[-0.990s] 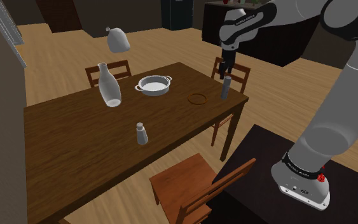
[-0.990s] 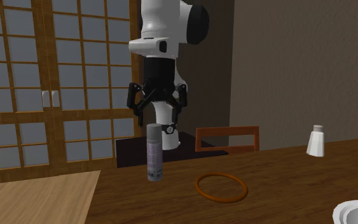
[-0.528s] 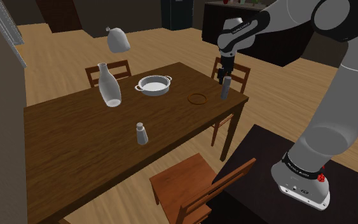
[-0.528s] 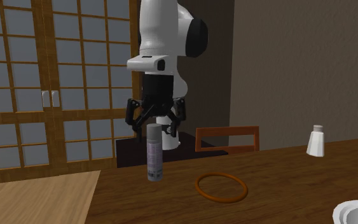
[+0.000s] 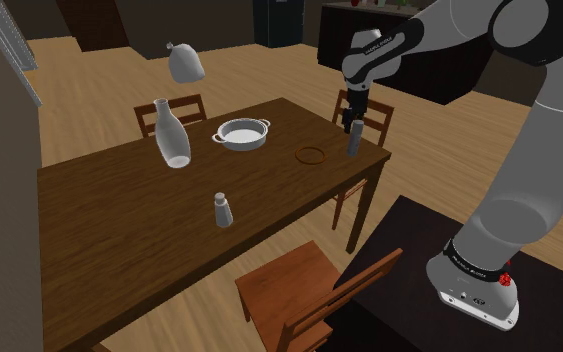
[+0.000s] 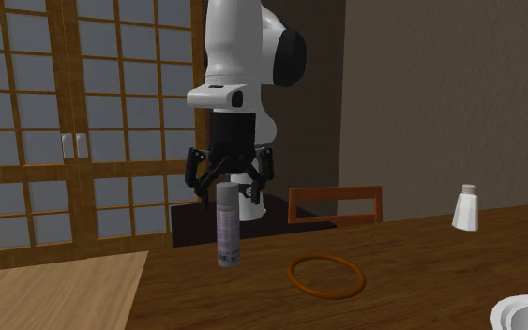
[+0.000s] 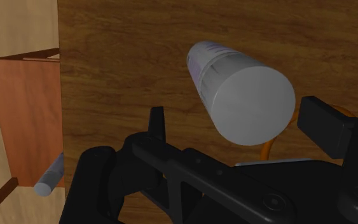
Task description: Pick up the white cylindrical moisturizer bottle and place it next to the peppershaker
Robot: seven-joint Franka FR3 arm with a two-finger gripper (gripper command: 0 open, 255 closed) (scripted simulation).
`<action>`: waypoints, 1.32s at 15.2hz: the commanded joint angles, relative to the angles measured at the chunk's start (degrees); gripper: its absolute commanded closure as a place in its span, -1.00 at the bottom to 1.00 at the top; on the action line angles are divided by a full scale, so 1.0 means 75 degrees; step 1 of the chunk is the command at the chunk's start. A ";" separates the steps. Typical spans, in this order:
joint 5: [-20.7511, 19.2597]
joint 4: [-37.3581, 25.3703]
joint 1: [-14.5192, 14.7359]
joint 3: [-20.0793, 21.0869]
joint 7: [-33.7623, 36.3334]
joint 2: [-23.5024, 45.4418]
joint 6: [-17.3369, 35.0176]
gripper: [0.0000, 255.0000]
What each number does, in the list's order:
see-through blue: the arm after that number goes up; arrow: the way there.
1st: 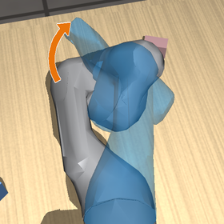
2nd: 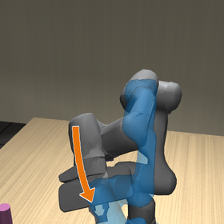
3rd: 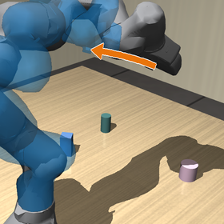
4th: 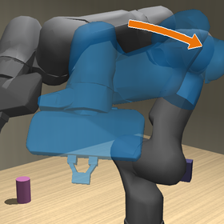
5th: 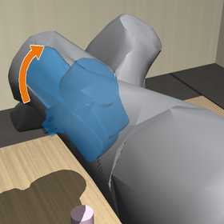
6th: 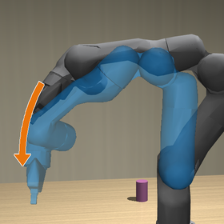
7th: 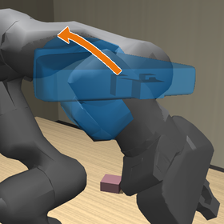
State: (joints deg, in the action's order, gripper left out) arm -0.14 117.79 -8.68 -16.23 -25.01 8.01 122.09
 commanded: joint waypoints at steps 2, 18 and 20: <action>0.0000 0.0000 0.0000 0.0000 0.0000 0.0000 0.0000 1.00; -0.0109 -0.0421 0.0024 -0.0011 0.0054 -0.0359 -0.0766 1.00; -0.0130 -0.0543 0.0029 -0.0011 0.0064 -0.0434 -0.0960 1.00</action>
State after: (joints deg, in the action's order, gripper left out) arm -1.05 114.35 -8.45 -16.28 -24.49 4.96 115.71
